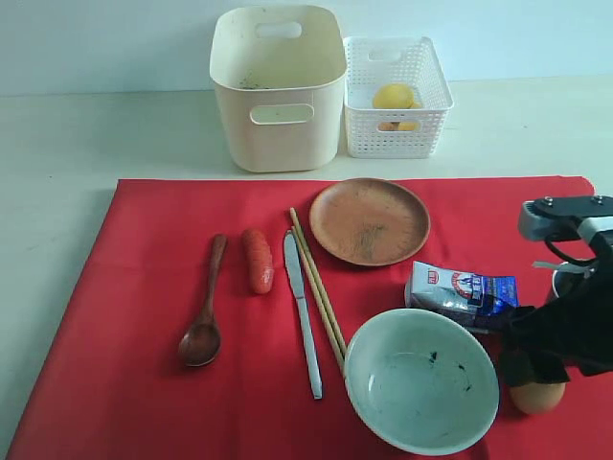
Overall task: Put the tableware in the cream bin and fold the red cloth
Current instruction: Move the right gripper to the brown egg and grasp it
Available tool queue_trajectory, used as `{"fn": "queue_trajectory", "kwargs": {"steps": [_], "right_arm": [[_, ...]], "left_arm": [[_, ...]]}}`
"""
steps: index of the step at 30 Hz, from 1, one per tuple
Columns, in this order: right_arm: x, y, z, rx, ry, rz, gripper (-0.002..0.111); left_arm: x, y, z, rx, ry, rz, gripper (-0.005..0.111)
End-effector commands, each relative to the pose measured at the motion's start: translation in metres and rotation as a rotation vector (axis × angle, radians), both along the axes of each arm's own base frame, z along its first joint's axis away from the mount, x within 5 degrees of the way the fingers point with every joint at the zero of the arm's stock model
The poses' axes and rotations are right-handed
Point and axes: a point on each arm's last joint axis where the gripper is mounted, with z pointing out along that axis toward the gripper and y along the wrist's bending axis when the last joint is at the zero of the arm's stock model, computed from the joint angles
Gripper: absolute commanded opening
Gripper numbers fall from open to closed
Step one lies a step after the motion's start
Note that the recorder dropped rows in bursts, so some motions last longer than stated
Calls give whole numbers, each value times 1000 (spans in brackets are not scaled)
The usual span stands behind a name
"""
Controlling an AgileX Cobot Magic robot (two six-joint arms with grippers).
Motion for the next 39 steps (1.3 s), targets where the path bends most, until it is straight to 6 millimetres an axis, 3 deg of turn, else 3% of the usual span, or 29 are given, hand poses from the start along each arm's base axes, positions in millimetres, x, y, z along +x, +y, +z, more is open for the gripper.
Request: {"fn": "queue_trajectory", "kwargs": {"steps": [1,21,35,39], "right_arm": [[5,1,-9,-5,5,-16,75],[12,2,-31,-36,63,-29,71],[14,3,-34,-27,60,-47,21],[12,4,-26,-4,37,-59,9]], "left_arm": [[0,0,1,-3,-12,4,1],[0,0,1,-3,-12,4,1],[0,0,1,-3,-12,4,1],[0,0,1,-3,-12,4,1]]}}
